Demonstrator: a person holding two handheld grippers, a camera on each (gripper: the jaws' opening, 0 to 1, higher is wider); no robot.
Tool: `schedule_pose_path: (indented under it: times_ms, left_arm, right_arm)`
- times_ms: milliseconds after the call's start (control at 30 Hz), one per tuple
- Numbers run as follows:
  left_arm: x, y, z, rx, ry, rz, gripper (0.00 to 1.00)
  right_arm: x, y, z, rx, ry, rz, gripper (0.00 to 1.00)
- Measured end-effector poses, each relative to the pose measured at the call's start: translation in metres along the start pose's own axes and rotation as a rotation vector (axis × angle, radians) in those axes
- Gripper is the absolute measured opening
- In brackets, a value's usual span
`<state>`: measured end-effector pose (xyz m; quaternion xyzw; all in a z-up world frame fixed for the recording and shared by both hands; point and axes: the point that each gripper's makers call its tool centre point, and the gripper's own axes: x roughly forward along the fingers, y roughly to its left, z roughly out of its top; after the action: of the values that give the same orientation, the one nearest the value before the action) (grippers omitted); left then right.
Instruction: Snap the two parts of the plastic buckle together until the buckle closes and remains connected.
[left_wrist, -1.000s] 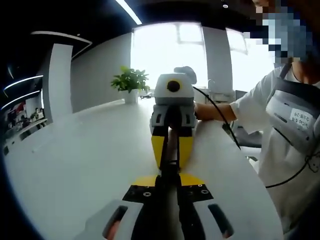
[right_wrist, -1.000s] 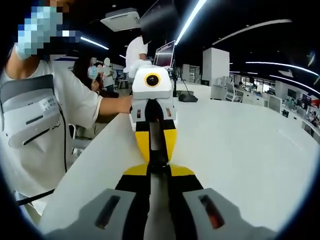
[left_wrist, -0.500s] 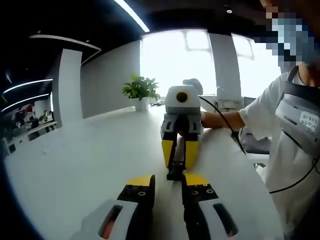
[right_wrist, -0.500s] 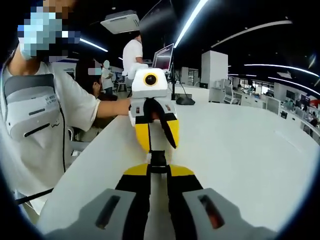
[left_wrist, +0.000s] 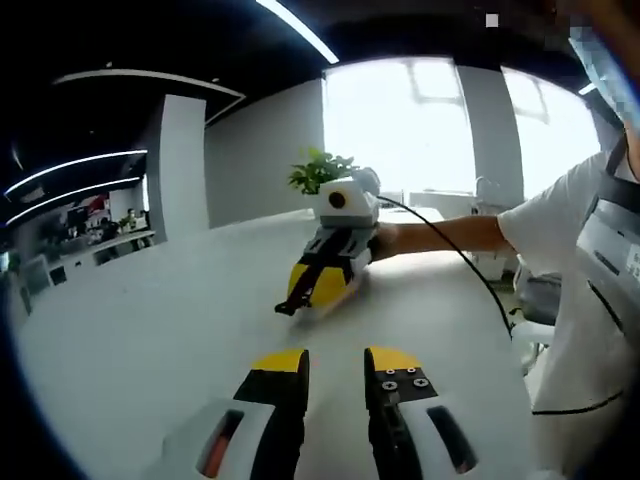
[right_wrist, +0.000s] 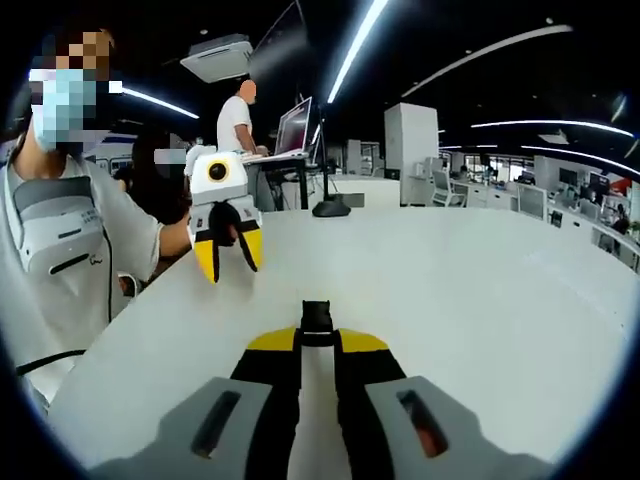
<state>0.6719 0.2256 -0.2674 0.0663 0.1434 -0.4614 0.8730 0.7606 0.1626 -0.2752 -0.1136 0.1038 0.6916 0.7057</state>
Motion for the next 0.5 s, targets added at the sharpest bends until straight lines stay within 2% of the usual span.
schedule_pose_path:
  times_ms: [167,300,500]
  left_arm:
    - [-0.003,0.001,0.003,-0.004,-0.013,0.048,0.21]
    - [-0.001,-0.001,0.001,-0.02,-0.008,0.043,0.21]
    - [0.002,-0.004,0.0,-0.034,-0.016,0.039,0.2]
  right_arm:
    - [0.01,-0.021,-0.008,0.005,0.019,-0.005,0.11]
    - [0.014,-0.037,-0.005,0.004,0.023,0.013,0.11]
    - [0.019,-0.064,-0.012,0.004,0.073,-0.009,0.11]
